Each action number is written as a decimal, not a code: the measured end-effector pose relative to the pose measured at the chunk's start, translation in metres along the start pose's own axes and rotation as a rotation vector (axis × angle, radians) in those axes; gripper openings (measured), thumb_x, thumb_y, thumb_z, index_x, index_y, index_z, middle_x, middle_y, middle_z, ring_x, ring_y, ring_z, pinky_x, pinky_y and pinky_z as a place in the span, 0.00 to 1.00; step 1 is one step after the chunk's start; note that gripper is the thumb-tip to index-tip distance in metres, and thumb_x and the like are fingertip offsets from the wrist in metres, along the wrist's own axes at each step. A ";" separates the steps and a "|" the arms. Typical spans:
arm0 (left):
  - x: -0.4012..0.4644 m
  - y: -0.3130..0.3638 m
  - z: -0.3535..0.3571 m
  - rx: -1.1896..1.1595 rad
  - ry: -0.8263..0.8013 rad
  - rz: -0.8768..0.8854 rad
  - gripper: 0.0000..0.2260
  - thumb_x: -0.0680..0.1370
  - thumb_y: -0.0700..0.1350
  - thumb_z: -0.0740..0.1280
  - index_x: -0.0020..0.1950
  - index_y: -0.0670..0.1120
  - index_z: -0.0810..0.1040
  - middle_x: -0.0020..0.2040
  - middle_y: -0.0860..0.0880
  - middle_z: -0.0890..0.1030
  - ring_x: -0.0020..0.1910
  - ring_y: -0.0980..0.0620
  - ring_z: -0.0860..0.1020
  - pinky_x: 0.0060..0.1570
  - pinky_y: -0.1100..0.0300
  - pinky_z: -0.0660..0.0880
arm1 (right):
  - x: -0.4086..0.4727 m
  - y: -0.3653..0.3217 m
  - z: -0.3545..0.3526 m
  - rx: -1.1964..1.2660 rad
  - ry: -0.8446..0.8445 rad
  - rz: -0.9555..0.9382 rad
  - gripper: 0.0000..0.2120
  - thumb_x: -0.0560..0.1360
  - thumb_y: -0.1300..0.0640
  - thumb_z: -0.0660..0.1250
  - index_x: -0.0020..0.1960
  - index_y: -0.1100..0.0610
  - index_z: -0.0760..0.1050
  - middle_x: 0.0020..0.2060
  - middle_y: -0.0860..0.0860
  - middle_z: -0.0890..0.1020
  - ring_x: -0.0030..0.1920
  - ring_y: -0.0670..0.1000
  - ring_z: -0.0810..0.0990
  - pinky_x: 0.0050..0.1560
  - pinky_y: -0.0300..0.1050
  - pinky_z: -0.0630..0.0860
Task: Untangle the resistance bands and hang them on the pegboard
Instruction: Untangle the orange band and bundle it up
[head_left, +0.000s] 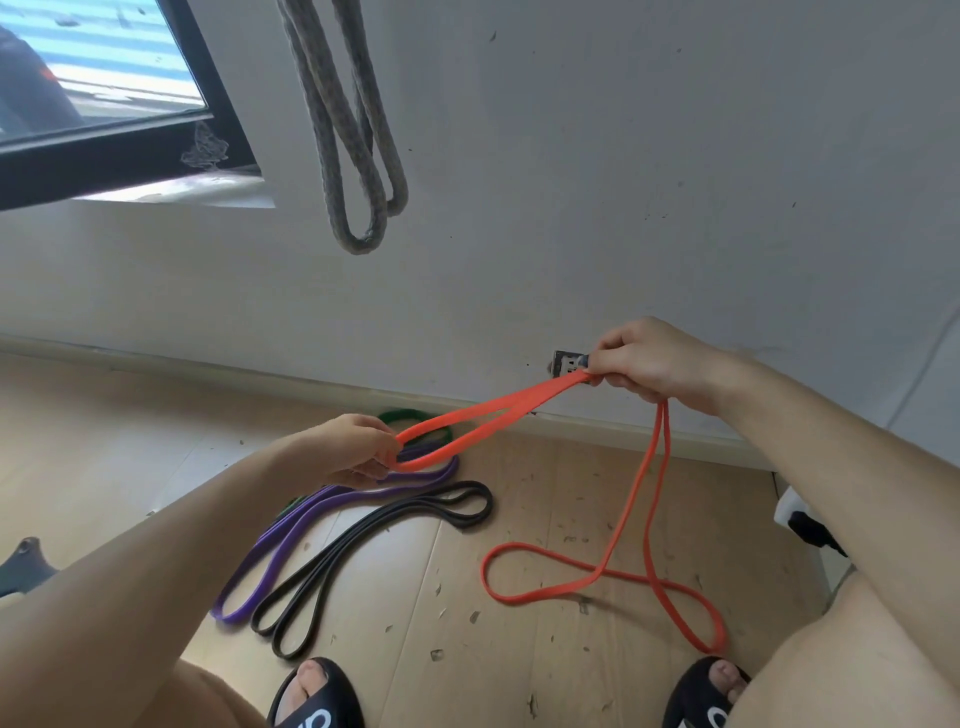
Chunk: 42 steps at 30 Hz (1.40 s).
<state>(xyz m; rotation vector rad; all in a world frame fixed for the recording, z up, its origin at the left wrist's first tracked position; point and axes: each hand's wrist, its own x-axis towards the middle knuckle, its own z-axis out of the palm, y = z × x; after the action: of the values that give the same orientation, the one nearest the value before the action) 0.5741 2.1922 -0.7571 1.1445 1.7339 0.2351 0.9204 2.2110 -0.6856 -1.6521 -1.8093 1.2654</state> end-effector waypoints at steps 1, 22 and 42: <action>0.000 0.000 0.001 0.040 -0.018 0.008 0.11 0.83 0.45 0.66 0.63 0.42 0.78 0.51 0.43 0.81 0.46 0.46 0.81 0.45 0.56 0.81 | -0.001 -0.002 0.002 -0.004 -0.001 -0.016 0.11 0.79 0.58 0.68 0.43 0.65 0.81 0.26 0.48 0.70 0.25 0.47 0.62 0.26 0.42 0.57; -0.053 0.071 0.056 0.286 -0.084 0.854 0.07 0.83 0.47 0.66 0.46 0.47 0.79 0.33 0.53 0.84 0.35 0.55 0.86 0.37 0.64 0.78 | -0.014 -0.025 0.036 -0.126 -0.290 -0.133 0.20 0.80 0.41 0.67 0.47 0.59 0.83 0.32 0.51 0.76 0.31 0.49 0.74 0.32 0.42 0.72; -0.030 0.028 0.007 0.666 -0.147 0.542 0.11 0.78 0.52 0.72 0.59 0.53 0.79 0.54 0.55 0.84 0.56 0.56 0.82 0.60 0.58 0.77 | -0.015 -0.025 0.050 -0.314 -0.186 -0.322 0.07 0.80 0.56 0.68 0.45 0.55 0.82 0.30 0.46 0.79 0.31 0.44 0.75 0.35 0.39 0.70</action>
<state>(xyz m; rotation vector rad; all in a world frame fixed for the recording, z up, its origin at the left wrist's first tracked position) 0.5977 2.1813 -0.7244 2.0589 1.3668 -0.1187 0.8708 2.1821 -0.6872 -1.3433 -2.3757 1.0628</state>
